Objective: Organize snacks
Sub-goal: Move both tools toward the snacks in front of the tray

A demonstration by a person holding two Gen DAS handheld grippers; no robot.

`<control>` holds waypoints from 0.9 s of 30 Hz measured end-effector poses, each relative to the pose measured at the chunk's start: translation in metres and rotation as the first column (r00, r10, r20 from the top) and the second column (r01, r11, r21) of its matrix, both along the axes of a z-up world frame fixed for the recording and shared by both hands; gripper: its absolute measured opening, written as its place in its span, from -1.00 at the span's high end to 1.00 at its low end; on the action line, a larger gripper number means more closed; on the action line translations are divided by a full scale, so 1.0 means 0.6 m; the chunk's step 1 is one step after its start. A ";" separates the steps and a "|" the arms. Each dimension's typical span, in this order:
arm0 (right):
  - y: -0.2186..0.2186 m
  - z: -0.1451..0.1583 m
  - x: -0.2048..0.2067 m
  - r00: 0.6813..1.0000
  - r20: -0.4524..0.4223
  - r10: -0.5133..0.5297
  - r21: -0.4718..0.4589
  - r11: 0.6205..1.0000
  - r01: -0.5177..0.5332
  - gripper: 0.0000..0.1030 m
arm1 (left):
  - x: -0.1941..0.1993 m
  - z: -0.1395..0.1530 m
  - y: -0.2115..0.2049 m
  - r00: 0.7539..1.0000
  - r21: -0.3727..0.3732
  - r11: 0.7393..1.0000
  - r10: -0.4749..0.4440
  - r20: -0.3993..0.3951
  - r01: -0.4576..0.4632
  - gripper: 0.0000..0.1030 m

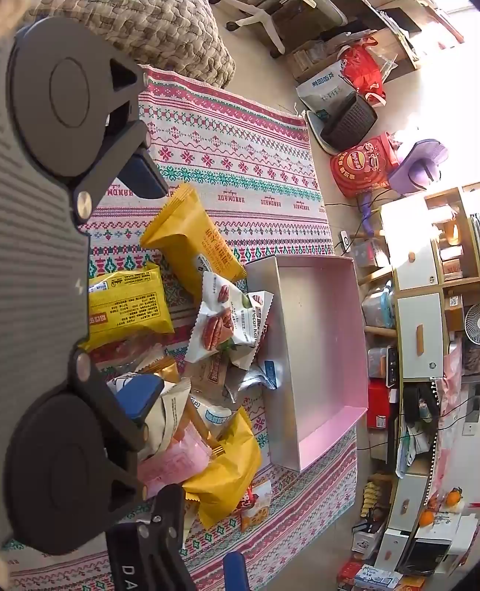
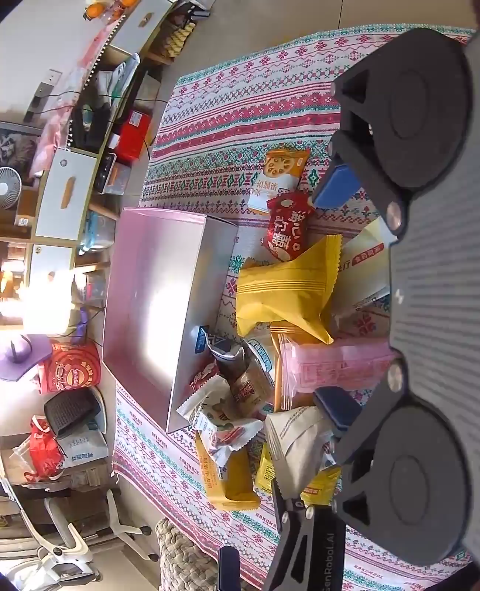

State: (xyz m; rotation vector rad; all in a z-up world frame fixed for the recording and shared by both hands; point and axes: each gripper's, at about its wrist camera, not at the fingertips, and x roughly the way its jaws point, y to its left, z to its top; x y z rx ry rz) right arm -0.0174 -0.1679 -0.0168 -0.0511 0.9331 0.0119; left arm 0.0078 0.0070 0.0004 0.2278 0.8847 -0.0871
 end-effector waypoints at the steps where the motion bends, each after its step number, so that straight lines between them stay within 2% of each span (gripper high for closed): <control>1: 0.000 -0.001 0.000 1.000 0.000 0.000 0.001 1.000 0.000 -1.00 | 0.000 0.001 0.000 1.000 0.000 1.000 0.000 0.001 0.000 -1.00; 14: 0.000 0.013 -0.001 1.000 0.000 0.001 0.001 1.000 -0.001 -1.00 | 0.001 0.004 -0.002 1.000 -0.002 1.000 -0.001 0.002 0.001 -1.00; 16: -0.001 0.001 0.000 1.000 -0.001 0.001 -0.008 1.000 -0.001 -1.00 | 0.001 0.006 -0.003 1.000 -0.008 1.000 -0.004 0.001 0.004 -1.00; 27: -0.002 0.004 0.000 1.000 0.001 0.001 -0.004 1.000 -0.001 -1.00 | 0.000 0.009 -0.001 1.000 -0.015 1.000 -0.009 0.002 0.009 -1.00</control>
